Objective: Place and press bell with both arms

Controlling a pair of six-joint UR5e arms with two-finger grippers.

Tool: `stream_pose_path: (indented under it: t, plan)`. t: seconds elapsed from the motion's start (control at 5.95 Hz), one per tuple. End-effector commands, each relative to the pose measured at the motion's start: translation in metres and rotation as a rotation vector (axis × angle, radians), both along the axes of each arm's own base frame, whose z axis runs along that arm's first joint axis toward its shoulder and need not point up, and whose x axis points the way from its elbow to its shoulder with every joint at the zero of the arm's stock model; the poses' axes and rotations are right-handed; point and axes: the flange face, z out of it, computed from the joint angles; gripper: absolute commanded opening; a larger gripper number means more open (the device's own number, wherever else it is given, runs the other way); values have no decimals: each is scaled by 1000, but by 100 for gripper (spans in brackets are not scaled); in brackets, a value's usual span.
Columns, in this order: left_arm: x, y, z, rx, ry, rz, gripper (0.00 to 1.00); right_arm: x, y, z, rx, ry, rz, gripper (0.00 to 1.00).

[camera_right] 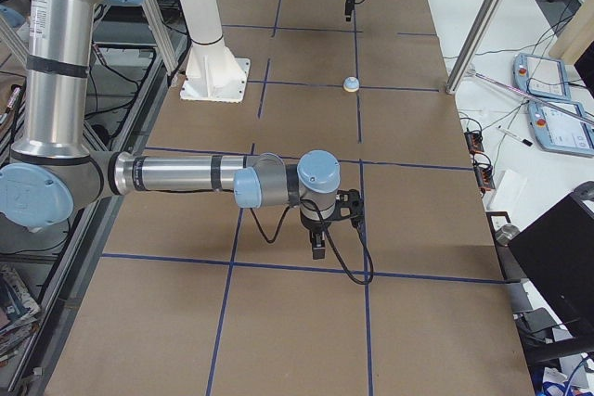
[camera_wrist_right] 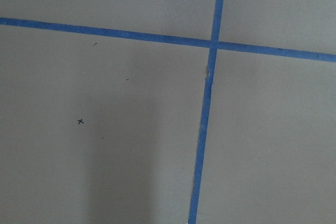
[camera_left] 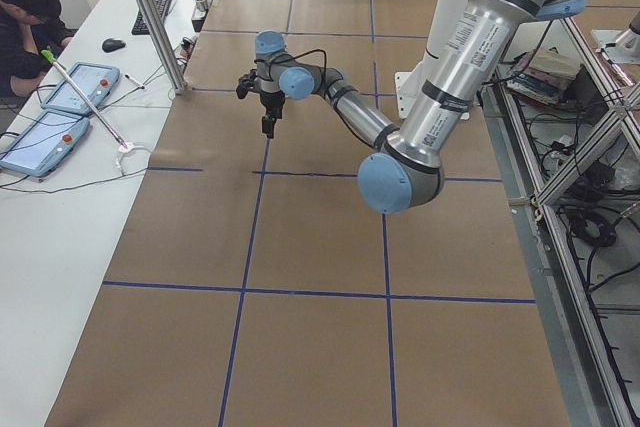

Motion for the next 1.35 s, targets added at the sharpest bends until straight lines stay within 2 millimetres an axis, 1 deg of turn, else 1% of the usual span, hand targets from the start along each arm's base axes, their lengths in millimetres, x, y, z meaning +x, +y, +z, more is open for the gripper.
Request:
stream_pose_path:
  t: [0.0,0.17,0.34,0.5,0.67,0.84,1.01,1.18]
  plan:
    - [-170,27,107,-15,54,61,100,0,0,0,1,0,0,100]
    - [-241,50,160,-27,43,35,100,0,-1,-1,2,0,0,100]
    - [-303,73,197,-13,22,16,100,0,-2,-5,10,-1,0,100]
    - [-345,97,230,-41,14,-31,100,-2,-6,-20,22,-5,18,100]
    - [-354,118,250,-79,10,-44,100,-29,-25,-58,62,-18,0,100]
    - [-354,122,257,-93,7,-45,100,-80,-50,-118,84,-53,-2,100]
    - [-354,128,261,-99,10,-47,100,-155,-73,-185,127,-96,-50,100]
    - [-353,129,262,-104,11,-49,100,-206,-87,-240,132,-122,-29,100]
